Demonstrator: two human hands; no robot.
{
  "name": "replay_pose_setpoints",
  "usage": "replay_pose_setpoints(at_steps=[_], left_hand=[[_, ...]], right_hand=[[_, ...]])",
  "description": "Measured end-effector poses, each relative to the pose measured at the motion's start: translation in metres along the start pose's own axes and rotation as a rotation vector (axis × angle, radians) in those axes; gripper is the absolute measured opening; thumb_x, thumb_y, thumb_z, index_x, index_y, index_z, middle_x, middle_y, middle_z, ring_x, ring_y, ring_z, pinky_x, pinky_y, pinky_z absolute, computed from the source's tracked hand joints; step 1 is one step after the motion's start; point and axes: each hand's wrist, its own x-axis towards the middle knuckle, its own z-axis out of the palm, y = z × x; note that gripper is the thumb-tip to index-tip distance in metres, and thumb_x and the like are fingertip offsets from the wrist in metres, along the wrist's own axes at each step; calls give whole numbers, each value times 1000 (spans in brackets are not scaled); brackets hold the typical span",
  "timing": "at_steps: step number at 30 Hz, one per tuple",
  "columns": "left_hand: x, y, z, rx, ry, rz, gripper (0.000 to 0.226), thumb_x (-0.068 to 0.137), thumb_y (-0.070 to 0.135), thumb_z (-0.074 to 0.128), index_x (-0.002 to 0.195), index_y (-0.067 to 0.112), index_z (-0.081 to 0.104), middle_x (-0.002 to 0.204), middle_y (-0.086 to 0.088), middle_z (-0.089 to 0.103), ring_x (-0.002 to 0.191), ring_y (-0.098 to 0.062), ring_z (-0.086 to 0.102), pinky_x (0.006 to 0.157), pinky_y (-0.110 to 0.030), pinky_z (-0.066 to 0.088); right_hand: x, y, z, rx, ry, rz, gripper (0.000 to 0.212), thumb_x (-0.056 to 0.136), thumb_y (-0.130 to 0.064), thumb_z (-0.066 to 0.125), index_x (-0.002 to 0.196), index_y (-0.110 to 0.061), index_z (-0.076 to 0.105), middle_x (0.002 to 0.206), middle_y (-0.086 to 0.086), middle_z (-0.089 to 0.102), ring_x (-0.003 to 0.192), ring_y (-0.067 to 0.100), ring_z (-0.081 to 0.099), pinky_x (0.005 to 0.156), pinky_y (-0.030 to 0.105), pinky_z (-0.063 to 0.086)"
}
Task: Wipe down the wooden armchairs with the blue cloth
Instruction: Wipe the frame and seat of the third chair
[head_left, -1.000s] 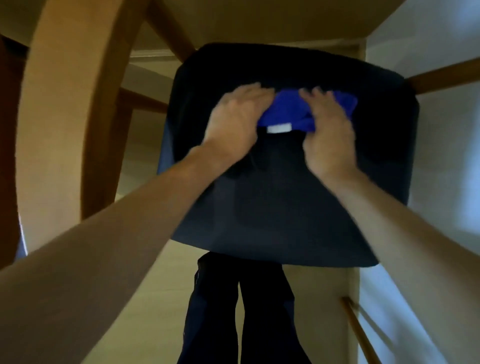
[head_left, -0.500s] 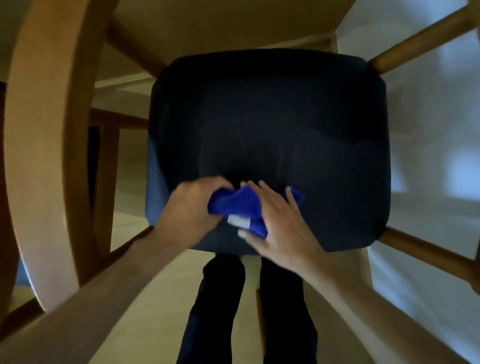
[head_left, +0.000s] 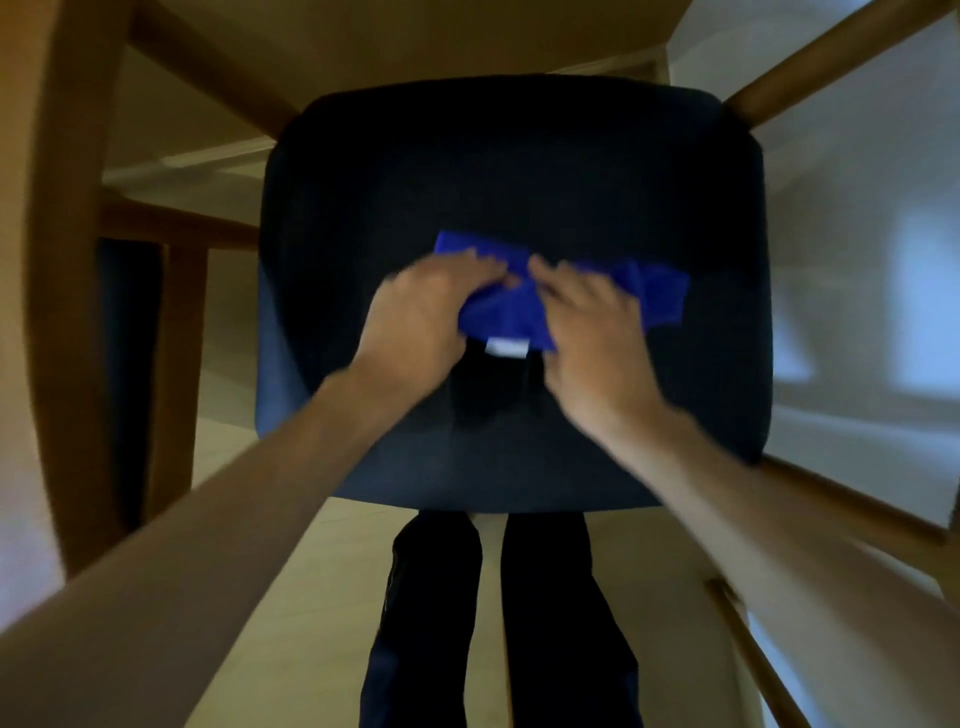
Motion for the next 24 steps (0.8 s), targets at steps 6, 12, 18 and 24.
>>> replay_pose_setpoints(at_steps=[6, 12, 18, 24], left_hand=[[-121, 6, 14, 79, -258, -103, 65, 64, 1, 81, 124, 21, 65, 120, -1, 68, 109, -22, 66, 90, -33, 50], [-71, 20, 3, 55, -54, -79, 52, 70, 3, 76, 120, 17, 69, 118, -8, 69, 110, -28, 65, 89, -43, 54], [47, 28, 7, 155, 90, 62, 47, 83, 4, 65, 128, 15, 59, 136, -9, 57, 131, -23, 48, 108, -42, 41], [-28, 31, 43, 69, -45, -47, 58, 76, -5, 64, 131, 12, 59, 145, -9, 49, 130, -26, 50, 105, -41, 44]], right_hand=[[-97, -2, 17, 80, -199, -191, 79, 74, -12, 76, 145, -24, 46, 147, -7, 49, 135, 17, 45, 103, 42, 39], [-63, 22, -15, 28, -129, -51, 76, 78, -9, 65, 146, -35, 42, 136, -3, 51, 124, 23, 50, 113, 64, 22], [21, 69, -41, 69, 145, 97, 66, 84, 7, 51, 143, -21, 46, 155, 6, 35, 142, 26, 32, 119, 36, 26], [-68, 47, -4, 204, 44, 167, 65, 84, 12, 51, 143, -15, 49, 154, 9, 39, 144, 23, 33, 121, 25, 16]])
